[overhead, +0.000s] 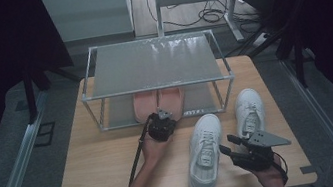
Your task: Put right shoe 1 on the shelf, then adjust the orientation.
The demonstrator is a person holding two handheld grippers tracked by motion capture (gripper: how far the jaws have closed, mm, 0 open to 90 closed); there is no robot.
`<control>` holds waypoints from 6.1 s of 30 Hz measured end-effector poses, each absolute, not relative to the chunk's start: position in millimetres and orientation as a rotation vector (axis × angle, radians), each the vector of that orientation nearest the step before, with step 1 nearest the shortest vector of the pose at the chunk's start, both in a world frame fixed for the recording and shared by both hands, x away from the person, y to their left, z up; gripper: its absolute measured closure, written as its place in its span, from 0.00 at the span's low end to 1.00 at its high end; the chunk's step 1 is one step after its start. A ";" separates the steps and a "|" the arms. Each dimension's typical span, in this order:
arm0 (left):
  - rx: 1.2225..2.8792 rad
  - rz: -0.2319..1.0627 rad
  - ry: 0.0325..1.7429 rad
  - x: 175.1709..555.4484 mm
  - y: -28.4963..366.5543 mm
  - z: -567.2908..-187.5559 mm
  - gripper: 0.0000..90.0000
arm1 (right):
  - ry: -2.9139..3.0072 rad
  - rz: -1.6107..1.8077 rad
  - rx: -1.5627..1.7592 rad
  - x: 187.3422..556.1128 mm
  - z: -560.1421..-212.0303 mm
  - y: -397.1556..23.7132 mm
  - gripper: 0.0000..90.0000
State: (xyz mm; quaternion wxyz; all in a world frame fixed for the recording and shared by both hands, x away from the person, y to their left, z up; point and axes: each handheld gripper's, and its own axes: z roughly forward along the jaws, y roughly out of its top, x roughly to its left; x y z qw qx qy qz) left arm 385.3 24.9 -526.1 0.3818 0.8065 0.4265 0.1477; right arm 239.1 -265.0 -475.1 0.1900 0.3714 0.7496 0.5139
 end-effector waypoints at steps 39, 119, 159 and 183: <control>2.026 0.357 1.053 345.4 70.4 -510.3 0.82 | 2.109 1.442 1.041 238.6 -474.5 -263.6 0.55; 1.968 0.345 1.162 271.5 183.8 -505.0 0.53 | 2.182 1.479 0.994 223.3 -465.3 -249.1 0.82; 1.967 0.332 1.178 273.9 187.6 -508.3 0.53 | 2.404 1.350 0.965 219.7 -483.4 -213.7 1.00; 1.977 0.318 1.186 276.8 187.1 -512.1 0.53 | 2.396 1.336 1.044 231.0 -480.1 -261.3 1.00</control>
